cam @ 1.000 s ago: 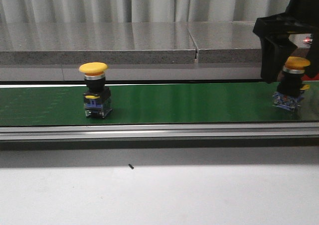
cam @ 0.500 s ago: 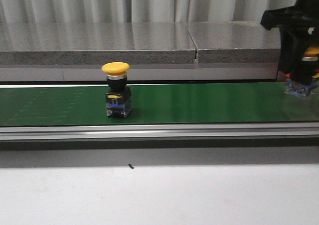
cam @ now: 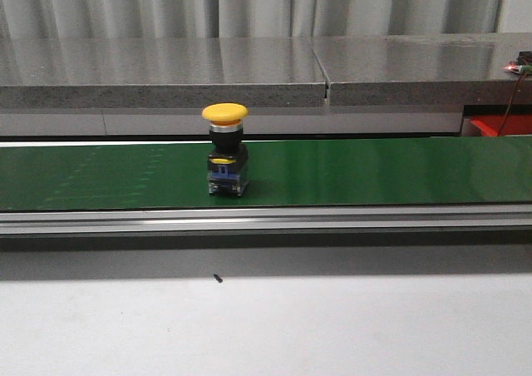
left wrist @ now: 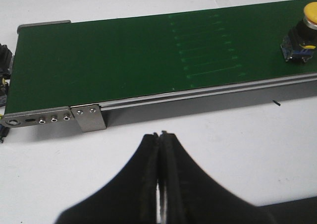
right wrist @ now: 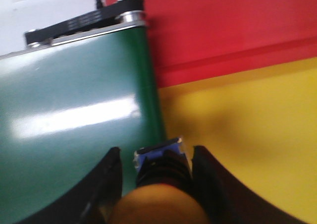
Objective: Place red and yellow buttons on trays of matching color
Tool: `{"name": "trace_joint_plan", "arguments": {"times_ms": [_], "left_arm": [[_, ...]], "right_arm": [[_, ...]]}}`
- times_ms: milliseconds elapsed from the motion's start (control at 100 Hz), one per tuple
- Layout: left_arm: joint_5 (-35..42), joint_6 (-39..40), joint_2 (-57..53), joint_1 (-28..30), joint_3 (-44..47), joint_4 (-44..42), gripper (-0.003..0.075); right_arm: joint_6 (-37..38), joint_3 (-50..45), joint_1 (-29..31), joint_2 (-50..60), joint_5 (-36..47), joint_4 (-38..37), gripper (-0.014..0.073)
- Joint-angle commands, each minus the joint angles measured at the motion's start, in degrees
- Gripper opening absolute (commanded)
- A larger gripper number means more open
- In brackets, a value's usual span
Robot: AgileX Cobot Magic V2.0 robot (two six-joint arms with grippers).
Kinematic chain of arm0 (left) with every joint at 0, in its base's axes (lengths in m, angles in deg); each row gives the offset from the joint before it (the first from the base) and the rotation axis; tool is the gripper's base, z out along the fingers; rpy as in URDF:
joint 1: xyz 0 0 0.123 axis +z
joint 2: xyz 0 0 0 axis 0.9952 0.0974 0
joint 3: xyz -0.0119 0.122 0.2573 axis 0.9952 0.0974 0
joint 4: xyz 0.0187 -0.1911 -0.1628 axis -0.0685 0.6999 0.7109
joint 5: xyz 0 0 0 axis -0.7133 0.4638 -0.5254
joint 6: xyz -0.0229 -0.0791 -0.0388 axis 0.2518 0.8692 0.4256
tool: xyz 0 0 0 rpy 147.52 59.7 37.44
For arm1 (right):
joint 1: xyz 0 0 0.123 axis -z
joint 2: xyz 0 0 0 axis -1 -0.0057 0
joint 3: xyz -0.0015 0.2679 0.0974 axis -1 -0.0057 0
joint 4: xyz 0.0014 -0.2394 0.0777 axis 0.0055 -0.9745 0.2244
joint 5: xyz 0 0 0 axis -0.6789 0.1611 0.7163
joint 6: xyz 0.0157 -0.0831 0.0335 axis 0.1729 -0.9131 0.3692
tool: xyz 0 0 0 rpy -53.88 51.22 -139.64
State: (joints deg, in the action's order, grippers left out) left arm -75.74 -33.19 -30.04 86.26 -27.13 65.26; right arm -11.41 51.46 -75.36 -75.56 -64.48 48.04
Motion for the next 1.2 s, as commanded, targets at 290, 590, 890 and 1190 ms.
{"name": "trace_joint_plan", "arguments": {"times_ms": [290, 590, 890, 1190], "left_arm": [[3.7, 0.0, 0.2, -0.5, -1.5, 1.4, -0.002], [3.7, 0.0, 0.2, -0.5, -1.5, 1.4, -0.002], [3.7, 0.0, 0.2, -0.5, -1.5, 1.4, -0.002], [3.7, 0.0, 0.2, -0.5, -1.5, 1.4, -0.002]], "right_arm": [[1.2, -1.0, 6.2, -4.6, 10.8, 0.4, 0.0073], [1.2, -1.1, 6.2, -13.2, 13.9, 1.8, 0.0073], [1.2, -1.1, 6.2, -15.1, 14.9, 1.8, 0.0145], [1.2, -1.1, 6.2, -13.5, 15.8, 1.8, 0.0456]]}}
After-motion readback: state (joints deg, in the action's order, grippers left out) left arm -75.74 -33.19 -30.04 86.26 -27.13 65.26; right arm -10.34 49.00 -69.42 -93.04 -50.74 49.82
